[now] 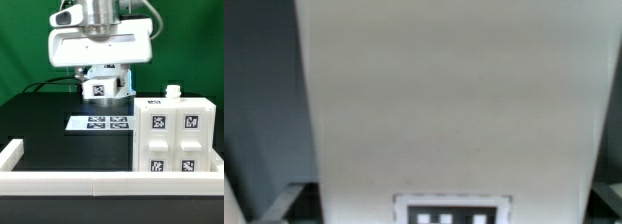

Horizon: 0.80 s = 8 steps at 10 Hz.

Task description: Assemble cabinet

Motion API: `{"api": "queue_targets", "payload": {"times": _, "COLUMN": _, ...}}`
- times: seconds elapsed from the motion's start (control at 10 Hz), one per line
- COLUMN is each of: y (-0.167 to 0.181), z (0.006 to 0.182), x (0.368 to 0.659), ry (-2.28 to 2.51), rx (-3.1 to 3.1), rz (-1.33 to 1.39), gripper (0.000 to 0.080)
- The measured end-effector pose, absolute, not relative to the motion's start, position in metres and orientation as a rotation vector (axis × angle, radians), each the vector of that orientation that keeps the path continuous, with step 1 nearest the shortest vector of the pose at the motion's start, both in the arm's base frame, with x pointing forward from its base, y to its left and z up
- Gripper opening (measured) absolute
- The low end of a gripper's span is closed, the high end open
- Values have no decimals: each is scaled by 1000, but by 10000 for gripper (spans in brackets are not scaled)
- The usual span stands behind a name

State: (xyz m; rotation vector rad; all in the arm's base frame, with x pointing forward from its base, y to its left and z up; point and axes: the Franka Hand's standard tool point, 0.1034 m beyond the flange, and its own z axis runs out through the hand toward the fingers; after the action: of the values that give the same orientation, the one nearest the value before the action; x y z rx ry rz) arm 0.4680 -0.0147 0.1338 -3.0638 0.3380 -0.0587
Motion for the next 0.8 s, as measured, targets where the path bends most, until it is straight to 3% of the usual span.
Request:
{"api": "queue_targets", "payload": {"times": 0.3, "y": 31, "z": 145, "x": 499, "ry": 465, "rx": -3055, "rz": 3, "gripper": 560}}
{"api": "queue_targets", "payload": {"times": 0.8, "y": 28, "z": 143, "x": 498, "ry": 444, "rx": -3058, "rz": 4, "gripper": 560}}
